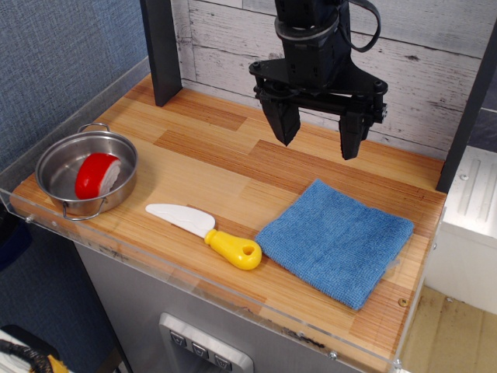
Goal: Moves the knife from the bottom to the top of the table.
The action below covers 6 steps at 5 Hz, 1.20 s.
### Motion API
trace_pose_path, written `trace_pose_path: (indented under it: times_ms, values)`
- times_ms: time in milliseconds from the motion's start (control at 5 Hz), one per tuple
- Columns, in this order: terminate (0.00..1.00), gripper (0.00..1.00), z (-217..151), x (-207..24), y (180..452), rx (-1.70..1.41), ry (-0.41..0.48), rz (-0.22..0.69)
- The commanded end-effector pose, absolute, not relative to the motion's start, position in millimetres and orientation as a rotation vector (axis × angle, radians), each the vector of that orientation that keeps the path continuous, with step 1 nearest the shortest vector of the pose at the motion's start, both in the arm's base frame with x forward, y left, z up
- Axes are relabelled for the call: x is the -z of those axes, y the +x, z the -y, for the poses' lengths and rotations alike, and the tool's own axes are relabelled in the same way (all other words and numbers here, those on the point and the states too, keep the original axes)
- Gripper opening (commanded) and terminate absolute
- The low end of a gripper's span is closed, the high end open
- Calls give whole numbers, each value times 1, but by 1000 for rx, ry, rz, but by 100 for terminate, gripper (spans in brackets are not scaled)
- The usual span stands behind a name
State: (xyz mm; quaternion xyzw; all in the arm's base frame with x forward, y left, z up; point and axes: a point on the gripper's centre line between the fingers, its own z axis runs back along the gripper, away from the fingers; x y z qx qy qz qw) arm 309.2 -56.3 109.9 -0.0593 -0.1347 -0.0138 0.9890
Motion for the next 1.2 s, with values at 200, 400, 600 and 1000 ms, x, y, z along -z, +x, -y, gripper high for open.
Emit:
trace_pose_path:
  times_ms: [200,400,600,1000]
  values:
    - [0,100,43,-118,312,-210,-101,262]
    - [0,100,33,-106,304,-403,-115,270]
    - [0,100,22,-98,286,-655,-112,290]
    - [0,100,31,-83,257,-1021,-114,235]
